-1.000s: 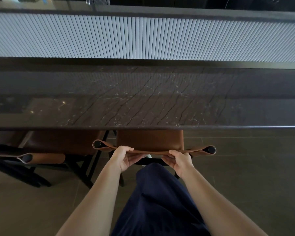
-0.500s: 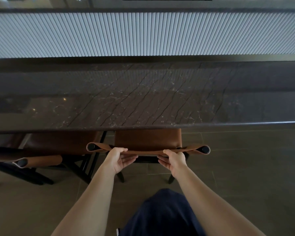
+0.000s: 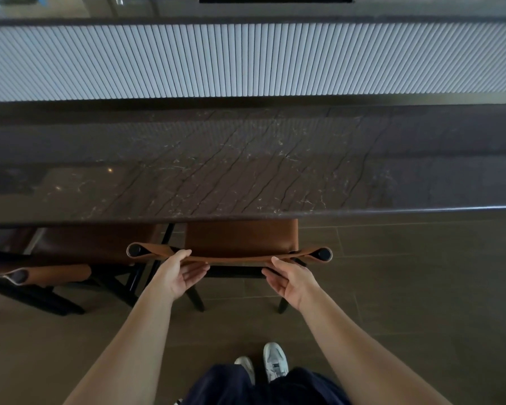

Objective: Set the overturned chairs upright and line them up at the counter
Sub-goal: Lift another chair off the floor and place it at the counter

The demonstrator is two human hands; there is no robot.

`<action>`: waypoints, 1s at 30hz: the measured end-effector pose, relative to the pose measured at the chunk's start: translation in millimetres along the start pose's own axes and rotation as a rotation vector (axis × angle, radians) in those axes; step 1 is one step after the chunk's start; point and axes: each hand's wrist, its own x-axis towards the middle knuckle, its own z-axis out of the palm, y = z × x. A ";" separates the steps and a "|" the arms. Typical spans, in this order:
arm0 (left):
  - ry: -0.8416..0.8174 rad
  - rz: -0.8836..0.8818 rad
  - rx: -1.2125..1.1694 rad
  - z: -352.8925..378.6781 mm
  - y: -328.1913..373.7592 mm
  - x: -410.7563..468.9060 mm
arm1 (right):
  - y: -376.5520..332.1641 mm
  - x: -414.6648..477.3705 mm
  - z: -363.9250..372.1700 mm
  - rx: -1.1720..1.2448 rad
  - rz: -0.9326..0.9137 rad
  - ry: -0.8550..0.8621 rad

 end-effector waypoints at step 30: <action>-0.095 0.037 0.238 -3.2 -6.7 -17.5 | 25.9 -44.4 -3.7 0.149 -0.084 0.013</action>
